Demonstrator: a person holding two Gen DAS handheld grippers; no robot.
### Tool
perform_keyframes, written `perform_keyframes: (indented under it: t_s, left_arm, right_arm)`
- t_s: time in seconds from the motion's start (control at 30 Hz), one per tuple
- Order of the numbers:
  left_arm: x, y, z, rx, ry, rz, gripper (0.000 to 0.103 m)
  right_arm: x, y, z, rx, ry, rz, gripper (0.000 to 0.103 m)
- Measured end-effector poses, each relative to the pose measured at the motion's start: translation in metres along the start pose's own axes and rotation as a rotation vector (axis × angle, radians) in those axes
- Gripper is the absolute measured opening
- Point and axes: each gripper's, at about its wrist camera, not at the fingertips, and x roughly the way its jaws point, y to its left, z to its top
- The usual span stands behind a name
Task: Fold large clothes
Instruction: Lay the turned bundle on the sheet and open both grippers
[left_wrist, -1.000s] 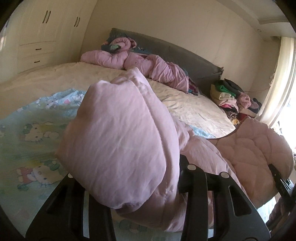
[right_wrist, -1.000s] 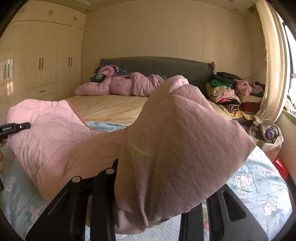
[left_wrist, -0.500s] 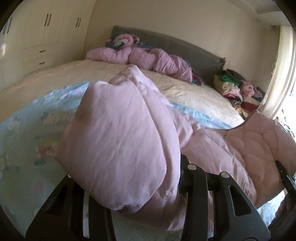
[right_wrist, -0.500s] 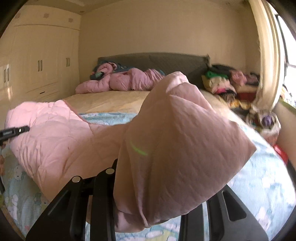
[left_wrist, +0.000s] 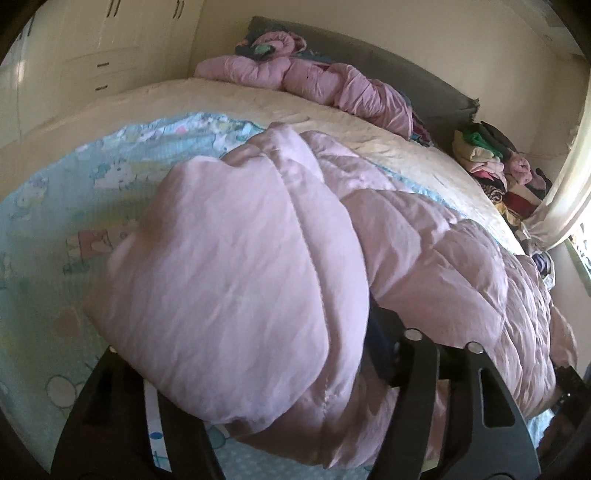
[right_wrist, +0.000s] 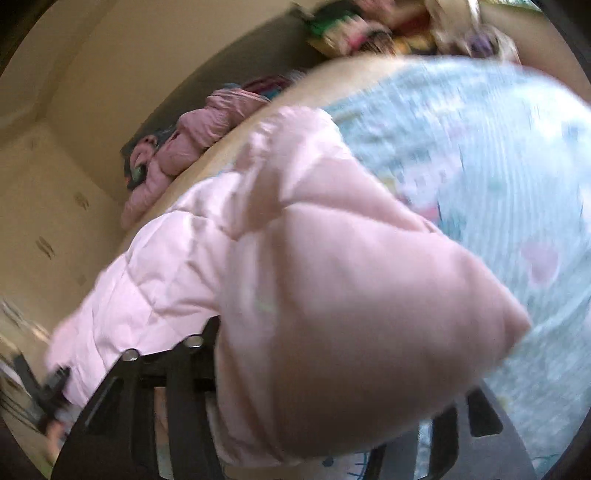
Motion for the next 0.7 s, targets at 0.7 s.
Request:
perform_keyframes:
  t_s: [0.7]
  left_arm:
    - [-0.123, -0.003, -0.01, 0.167, -0.163, 0.074, 0.094]
  right_arm:
    - [-0.152, 0.022, -0.011, -0.157, -0.206, -0.108, 0.099]
